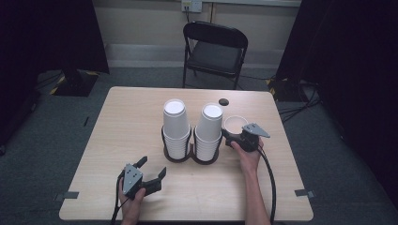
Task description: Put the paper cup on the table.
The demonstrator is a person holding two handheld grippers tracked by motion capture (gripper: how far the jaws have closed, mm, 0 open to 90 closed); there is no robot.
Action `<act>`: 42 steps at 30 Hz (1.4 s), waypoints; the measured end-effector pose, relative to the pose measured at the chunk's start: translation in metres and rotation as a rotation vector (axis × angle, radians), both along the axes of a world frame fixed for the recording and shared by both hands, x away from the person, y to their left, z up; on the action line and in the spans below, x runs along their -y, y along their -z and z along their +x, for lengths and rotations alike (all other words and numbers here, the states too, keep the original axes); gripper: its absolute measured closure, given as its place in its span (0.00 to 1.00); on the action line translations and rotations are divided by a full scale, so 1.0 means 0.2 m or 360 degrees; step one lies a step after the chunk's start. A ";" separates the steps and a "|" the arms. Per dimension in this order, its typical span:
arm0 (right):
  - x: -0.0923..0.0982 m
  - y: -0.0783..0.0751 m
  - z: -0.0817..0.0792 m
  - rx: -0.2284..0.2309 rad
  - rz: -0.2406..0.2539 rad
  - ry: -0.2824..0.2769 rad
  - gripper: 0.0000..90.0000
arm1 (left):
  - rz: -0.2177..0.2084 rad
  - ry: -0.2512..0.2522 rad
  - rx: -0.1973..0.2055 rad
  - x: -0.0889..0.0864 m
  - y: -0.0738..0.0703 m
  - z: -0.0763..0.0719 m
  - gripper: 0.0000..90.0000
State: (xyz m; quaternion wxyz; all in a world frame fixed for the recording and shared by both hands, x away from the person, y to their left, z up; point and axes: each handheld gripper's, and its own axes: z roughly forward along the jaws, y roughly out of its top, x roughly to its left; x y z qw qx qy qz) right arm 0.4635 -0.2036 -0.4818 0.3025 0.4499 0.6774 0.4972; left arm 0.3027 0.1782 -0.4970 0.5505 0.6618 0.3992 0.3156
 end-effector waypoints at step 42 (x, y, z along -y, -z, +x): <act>0.07 0.05 -0.12 -0.0305 -0.0056 0.0072 0.15 | 0.0002 -0.0023 -0.0003 0.00 0.00 0.00 0.20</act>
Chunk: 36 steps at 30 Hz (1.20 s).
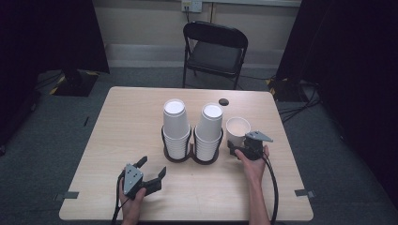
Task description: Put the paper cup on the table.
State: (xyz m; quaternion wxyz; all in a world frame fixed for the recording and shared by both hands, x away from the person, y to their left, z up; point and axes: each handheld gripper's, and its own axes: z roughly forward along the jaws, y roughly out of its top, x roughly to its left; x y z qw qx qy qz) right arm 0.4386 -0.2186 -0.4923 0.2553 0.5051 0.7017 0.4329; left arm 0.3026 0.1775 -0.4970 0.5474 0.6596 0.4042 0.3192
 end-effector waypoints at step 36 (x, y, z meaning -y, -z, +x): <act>-0.08 -0.11 -0.53 0.0382 0.0177 -0.0015 0.17 | 0.0003 -0.0116 -0.0041 0.02 0.00 -0.02 0.17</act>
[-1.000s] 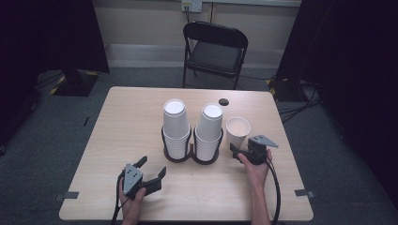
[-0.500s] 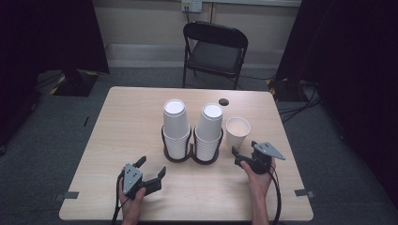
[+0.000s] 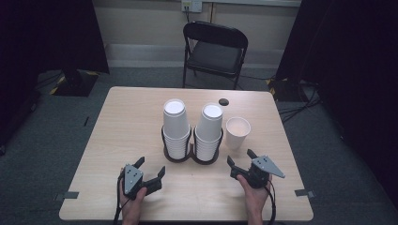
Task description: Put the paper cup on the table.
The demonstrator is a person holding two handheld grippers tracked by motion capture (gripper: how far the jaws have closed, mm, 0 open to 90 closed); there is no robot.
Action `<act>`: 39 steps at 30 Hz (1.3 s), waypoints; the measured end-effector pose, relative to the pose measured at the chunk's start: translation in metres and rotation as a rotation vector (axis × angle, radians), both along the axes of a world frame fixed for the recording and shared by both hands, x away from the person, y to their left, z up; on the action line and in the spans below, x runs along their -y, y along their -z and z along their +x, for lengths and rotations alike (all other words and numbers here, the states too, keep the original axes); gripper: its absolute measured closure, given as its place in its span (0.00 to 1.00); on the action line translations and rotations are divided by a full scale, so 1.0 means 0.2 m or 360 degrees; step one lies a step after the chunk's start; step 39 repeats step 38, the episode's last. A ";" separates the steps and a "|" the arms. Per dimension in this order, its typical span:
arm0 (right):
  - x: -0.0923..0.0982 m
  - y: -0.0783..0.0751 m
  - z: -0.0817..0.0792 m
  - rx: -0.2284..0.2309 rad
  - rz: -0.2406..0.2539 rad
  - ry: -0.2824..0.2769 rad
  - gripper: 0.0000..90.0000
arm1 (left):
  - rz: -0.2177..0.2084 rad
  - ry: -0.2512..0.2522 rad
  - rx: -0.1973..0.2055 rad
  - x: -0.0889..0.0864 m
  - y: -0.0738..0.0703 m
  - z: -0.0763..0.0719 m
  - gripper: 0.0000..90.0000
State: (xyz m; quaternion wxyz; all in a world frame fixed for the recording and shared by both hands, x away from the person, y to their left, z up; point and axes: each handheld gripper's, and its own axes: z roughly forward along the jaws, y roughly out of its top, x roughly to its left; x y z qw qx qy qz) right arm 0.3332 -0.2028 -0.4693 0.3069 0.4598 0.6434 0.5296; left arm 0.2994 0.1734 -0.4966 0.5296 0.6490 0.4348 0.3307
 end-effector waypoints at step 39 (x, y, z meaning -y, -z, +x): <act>-0.33 0.13 -0.16 0.0066 0.0095 -0.0271 0.15 | 0.0008 -0.0040 0.0062 0.01 0.00 -0.06 0.18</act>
